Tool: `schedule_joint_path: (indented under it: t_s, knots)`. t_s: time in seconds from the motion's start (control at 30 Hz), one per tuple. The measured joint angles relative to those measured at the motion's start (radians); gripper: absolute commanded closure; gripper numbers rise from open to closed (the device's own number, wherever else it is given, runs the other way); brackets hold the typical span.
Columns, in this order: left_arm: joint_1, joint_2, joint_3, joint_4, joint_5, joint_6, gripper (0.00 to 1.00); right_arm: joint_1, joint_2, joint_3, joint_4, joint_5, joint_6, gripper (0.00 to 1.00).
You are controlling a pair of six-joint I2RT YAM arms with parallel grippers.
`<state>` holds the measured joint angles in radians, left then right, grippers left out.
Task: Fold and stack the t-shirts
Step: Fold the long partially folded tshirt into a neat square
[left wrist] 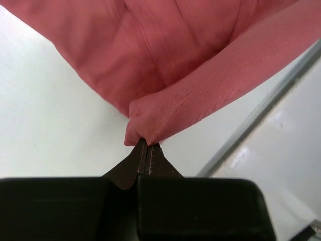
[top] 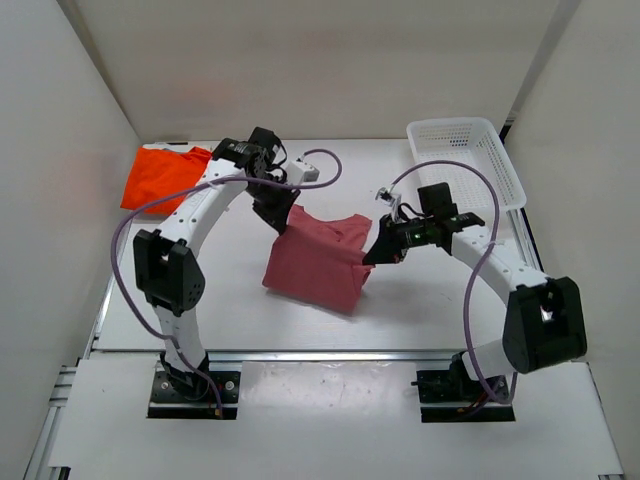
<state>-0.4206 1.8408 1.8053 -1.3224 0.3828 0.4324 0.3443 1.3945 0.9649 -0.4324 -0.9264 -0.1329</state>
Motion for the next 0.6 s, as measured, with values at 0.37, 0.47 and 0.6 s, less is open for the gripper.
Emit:
schedule_joint_path:
  t_s: [0.37, 0.47, 0.6]
  knots:
    - [0.088, 0.132, 0.080, 0.176, 0.056, -0.095, 1.00, -0.103, 0.322, 0.168, 0.123, -0.062, 0.121, 1.00]
    - [0.106, 0.155, 0.074, 0.234, 0.065, -0.125, 1.00, -0.122, 0.406, 0.256, 0.129, -0.060, 0.134, 1.00]
    - [0.102, 0.206, 0.086, 0.321, 0.063, -0.147, 1.00, -0.143, 0.497, 0.371, 0.126, -0.036, 0.129, 1.00]
